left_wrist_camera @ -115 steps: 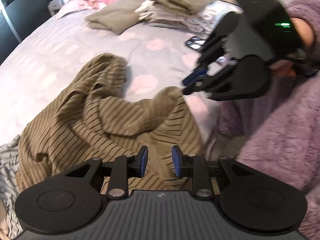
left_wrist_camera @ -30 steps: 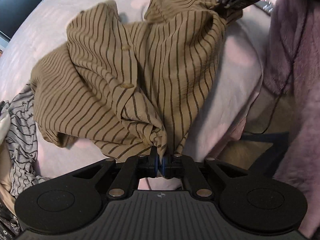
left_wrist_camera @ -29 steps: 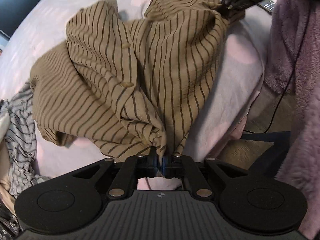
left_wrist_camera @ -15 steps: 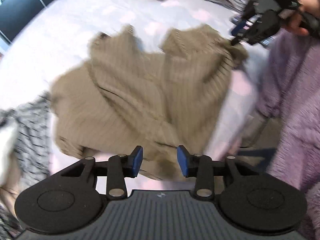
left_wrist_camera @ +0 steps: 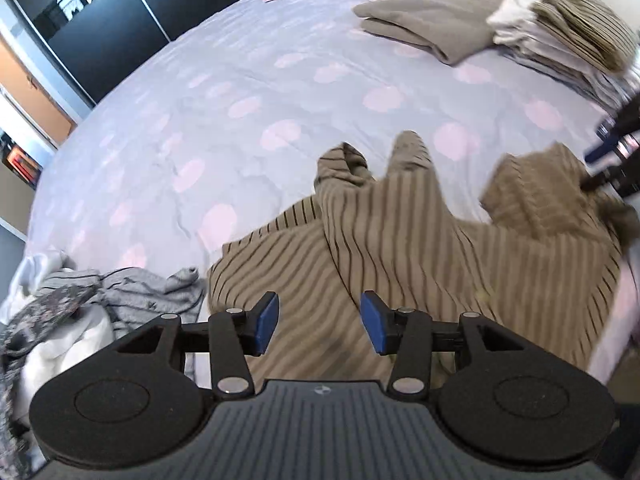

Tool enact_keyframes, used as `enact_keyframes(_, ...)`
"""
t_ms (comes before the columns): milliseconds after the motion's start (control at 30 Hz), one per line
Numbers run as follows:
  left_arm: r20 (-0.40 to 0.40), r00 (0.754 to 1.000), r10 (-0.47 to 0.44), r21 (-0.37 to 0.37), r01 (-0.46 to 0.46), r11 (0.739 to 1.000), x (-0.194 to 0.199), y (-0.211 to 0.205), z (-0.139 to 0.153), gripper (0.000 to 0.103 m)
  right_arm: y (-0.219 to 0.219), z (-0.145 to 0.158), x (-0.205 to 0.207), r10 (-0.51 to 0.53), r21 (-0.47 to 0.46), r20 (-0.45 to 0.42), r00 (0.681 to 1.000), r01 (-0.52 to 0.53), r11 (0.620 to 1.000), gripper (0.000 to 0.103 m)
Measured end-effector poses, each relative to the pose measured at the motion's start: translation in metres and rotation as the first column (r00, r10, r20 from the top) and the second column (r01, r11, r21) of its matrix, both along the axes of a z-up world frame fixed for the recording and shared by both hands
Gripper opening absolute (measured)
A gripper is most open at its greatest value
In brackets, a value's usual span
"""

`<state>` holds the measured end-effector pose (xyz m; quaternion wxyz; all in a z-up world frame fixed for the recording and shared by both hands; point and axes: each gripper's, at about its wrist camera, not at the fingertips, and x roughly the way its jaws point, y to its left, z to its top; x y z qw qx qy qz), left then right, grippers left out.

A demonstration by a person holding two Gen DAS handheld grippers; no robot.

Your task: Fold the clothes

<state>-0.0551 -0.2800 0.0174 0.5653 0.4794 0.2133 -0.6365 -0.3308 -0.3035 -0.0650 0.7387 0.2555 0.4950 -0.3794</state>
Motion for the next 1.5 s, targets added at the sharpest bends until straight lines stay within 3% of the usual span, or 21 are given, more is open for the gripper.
enact_keyframes(200,0.015,1.000,0.009,0.035,-0.009,0.999,0.006,-0.044,-0.038,0.047,-0.023,-0.010,0.016,0.012,0.018,0.017,1.000,-0.012,1.000,0.045)
enact_keyframes(433,0.006,0.994,0.107,0.094,-0.107,0.990,0.025,-0.076,-0.077,0.046,-0.031,-0.017,0.029,0.035,0.096,0.104,0.994,-0.046,0.994,0.045)
enact_keyframes(567,-0.010,0.987,0.162,0.125,-0.159,0.979,0.033,-0.075,-0.087,0.013,-0.023,-0.014,0.036,0.071,0.150,0.182,0.981,-0.099,0.984,0.045)
enact_keyframes(633,0.006,0.984,0.178,0.125,-0.178,0.976,0.034,-0.072,-0.088,0.006,-0.018,-0.013,0.038,0.071,0.179,0.213,0.975,-0.111,0.978,0.045)
enact_keyframes(700,0.009,0.983,0.182,0.107,-0.182,0.978,0.034,-0.064,-0.081,0.001,-0.014,-0.011,0.038,0.066,0.201,0.241,0.968,-0.116,0.973,0.045)
enact_keyframes(867,0.078,0.982,0.171,0.076,-0.177,0.981,0.031,-0.039,-0.060,0.000,0.000,-0.017,0.042,0.084,0.261,0.246,0.966,-0.149,0.954,0.044)
enact_keyframes(933,0.121,0.976,0.180,0.087,-0.191,0.978,0.032,-0.027,-0.053,0.000,0.005,-0.023,0.044,0.089,0.297,0.235,0.968,-0.159,0.942,0.033)
enact_keyframes(967,0.142,0.973,0.184,0.093,-0.198,0.976,0.034,-0.020,-0.051,0.000,0.008,-0.025,0.045,0.092,0.312,0.234,0.968,-0.164,0.936,0.017)
enact_keyframes(1000,0.163,0.969,0.187,0.098,-0.204,0.974,0.036,-0.013,-0.049,0.000,0.011,-0.026,0.045,0.097,0.321,0.232,0.968,-0.170,0.932,0.010)
enact_keyframes(1033,0.183,0.964,0.193,0.100,-0.213,0.972,0.039,-0.006,-0.047,0.000,0.015,-0.026,0.045,0.107,0.320,0.230,0.967,-0.179,0.931,0.010)
enact_keyframes(1100,0.205,0.953,0.224,0.085,-0.245,0.966,0.047,0.011,-0.038,0.000,0.022,-0.022,0.045,0.128,0.295,0.227,0.965,-0.193,0.936,0.003)
enact_keyframes(1333,0.202,0.912,0.356,-0.023,-0.359,0.933,0.070,0.080,0.022,0.000,0.026,0.011,0.037,0.117,0.153,0.219,0.969,-0.153,0.976,0.001)
enact_keyframes(1500,0.153,0.894,0.421,-0.141,-0.402,0.905,0.075,0.110,0.079,0.000,0.000,0.069,0.030,0.093,-0.011,0.190,0.977,-0.093,0.996,0.001)
